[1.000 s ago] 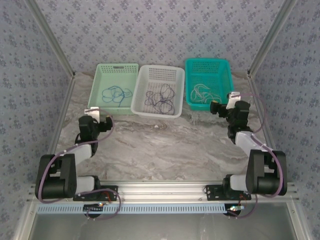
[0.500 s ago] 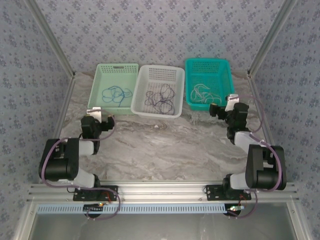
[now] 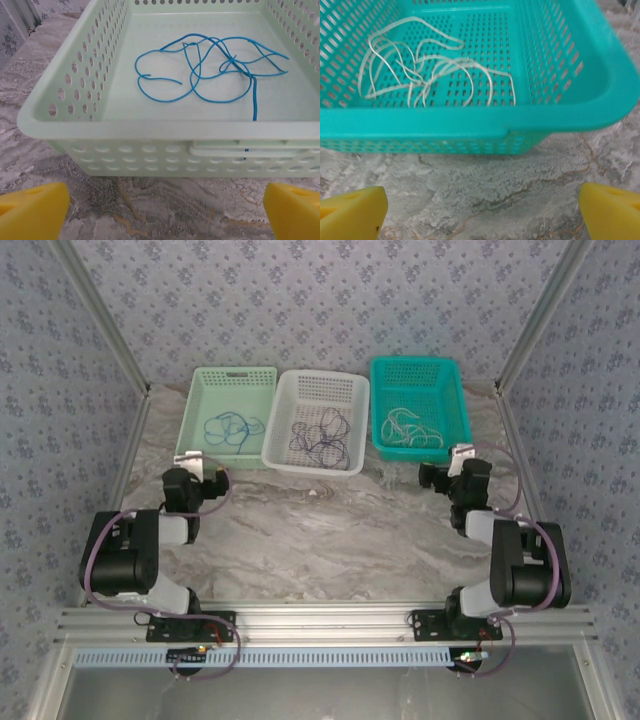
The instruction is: Untangle the cables
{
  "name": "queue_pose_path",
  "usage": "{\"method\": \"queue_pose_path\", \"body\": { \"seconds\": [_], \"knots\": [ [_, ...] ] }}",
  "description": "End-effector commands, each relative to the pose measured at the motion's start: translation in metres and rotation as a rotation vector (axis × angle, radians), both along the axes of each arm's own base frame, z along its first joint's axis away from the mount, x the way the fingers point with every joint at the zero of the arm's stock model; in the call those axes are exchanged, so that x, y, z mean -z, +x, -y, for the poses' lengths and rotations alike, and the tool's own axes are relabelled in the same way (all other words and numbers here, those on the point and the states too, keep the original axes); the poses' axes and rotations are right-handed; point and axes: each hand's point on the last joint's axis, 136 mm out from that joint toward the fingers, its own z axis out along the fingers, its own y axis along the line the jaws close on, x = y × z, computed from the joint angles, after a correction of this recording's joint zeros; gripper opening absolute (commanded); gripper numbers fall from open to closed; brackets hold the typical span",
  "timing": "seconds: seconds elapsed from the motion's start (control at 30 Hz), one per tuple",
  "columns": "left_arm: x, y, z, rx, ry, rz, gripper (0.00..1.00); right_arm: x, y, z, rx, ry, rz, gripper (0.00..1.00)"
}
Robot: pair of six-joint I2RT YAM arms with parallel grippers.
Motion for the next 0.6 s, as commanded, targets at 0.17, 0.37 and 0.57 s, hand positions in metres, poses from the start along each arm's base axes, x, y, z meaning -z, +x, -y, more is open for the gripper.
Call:
{"method": "queue_pose_path", "body": {
  "seconds": [0.17,0.37,0.57],
  "knots": [
    [-0.0036,0.0058,-0.0067,-0.033,-0.019,0.000,1.00,-0.0026,0.0069,-0.0002,0.015,-0.041,0.031,1.00],
    [-0.0033,0.0059,-0.0092,-0.046,-0.018,-0.002,0.99,0.0040,0.0019,-0.0031,0.017,-0.067,0.065,1.00],
    [-0.0036,0.0060,-0.0089,-0.047,-0.017,-0.001,0.99,0.0029,0.0021,-0.0035,0.017,-0.069,0.071,1.00]
  ]
}}
